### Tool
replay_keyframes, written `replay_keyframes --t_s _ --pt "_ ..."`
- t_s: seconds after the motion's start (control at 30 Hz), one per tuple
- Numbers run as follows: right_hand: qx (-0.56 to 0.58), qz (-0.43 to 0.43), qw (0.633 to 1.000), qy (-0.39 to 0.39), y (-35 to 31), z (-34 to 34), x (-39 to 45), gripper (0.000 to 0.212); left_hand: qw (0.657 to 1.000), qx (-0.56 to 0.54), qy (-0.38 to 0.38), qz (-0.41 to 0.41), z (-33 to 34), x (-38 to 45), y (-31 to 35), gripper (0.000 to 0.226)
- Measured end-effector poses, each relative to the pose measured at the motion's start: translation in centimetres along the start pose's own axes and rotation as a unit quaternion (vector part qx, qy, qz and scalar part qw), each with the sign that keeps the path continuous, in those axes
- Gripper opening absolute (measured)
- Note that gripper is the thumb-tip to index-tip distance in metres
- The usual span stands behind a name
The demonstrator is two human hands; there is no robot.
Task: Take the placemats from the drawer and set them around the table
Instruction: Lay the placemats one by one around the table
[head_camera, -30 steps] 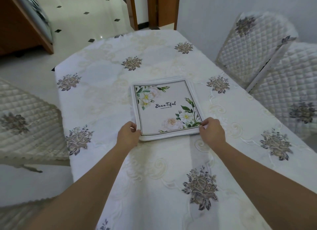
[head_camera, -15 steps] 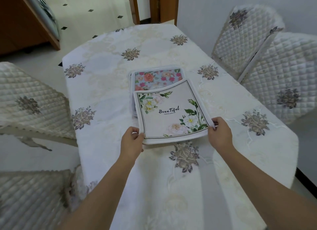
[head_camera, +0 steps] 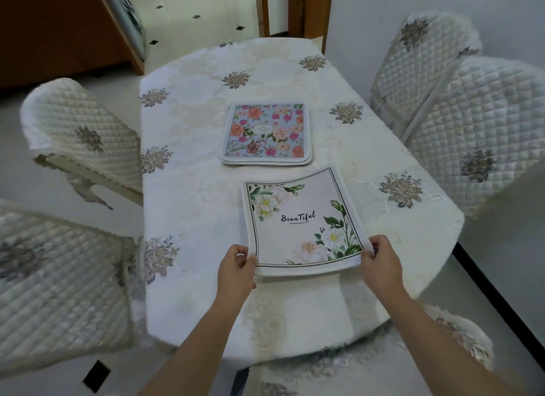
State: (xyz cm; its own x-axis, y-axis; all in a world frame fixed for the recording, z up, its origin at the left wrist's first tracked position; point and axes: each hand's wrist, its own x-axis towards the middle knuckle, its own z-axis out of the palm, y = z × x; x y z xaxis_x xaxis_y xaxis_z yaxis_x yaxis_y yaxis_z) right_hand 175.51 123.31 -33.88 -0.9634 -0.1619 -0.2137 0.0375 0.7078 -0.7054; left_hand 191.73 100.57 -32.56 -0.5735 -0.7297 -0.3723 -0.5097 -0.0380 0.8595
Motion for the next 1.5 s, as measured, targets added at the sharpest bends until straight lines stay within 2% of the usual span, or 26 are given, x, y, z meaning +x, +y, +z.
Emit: replay_keyframes --t_s 0.2,0.37,0.47,0.57,0.7,0.8,0.87,0.97,1.07,1.13,1.23,1.3,1.37,1.43,1.5 --pt "-0.005 0.015 1.000 -0.022 3.8 -2.0 -3.4 0.021 0.998 0.005 0.006 -0.060 2.4 -5.1 -3.7 0.005" --pt "0.003 0.033 0.997 -0.064 4.7 -2.4 -4.0 0.040 0.992 0.000 0.012 -0.129 4.1 -8.7 -6.7 0.010" --pt "-0.005 0.062 0.992 -0.112 5.8 -2.1 -4.1 0.049 0.990 0.022 0.023 -0.141 4.4 -9.8 -8.1 0.008" --pt "-0.010 0.079 0.988 -0.129 6.0 -2.0 -3.8 0.051 0.990 0.048 0.029 -0.132 4.6 -9.7 -8.2 0.009" --pt "-0.027 0.071 0.989 -0.124 5.8 -1.5 -3.8 0.052 0.988 0.076 0.014 -0.130 5.0 -9.1 -8.6 0.026" --pt "-0.034 0.066 0.991 -0.115 6.3 -1.2 -3.8 0.055 0.988 0.018 0.013 -0.154 4.8 -8.6 -8.2 0.025" --pt "-0.020 0.081 0.990 -0.110 6.5 -1.1 -3.7 0.050 0.984 -0.037 0.016 -0.176 4.4 -8.4 -7.8 0.017" --pt "-0.022 0.096 0.992 -0.073 6.5 -1.5 -3.2 0.022 0.978 -0.064 0.008 -0.199 3.8 -8.4 -7.6 0.014" --pt "-0.068 0.087 0.993 -0.052 6.5 -2.3 -2.9 0.017 0.980 -0.019 -0.043 -0.194 3.0 -8.8 -7.7 0.016" --pt "-0.151 0.067 0.982 -0.086 6.2 -3.0 -2.8 0.015 0.978 0.037 -0.087 -0.184 2.4 -9.0 -7.6 0.019" --pt "-0.288 0.019 0.945 -0.152 6.5 -3.7 -2.5 0.011 0.970 0.146 -0.113 -0.156 1.9 -8.7 -7.8 0.022" --pt "-0.291 -0.018 0.945 -0.147 7.2 -3.9 -2.4 0.010 0.963 0.221 -0.097 -0.116 2.0 -8.7 -7.8 0.018" --pt "-0.250 -0.035 0.957 -0.140 7.6 -3.9 -2.7 0.025 0.957 0.276 -0.055 -0.073 2.3 -9.0 -7.7 0.014" --pt "-0.225 -0.040 0.963 -0.140 7.6 -3.9 -3.0 0.039 0.958 0.280 -0.023 -0.054 2.6 -9.1 -7.7 0.015" --pt "-0.210 -0.039 0.967 -0.136 7.2 -4.0 -3.2 0.046 0.961 0.269 -0.026 -0.056 2.9 -9.0 -8.0 0.017"
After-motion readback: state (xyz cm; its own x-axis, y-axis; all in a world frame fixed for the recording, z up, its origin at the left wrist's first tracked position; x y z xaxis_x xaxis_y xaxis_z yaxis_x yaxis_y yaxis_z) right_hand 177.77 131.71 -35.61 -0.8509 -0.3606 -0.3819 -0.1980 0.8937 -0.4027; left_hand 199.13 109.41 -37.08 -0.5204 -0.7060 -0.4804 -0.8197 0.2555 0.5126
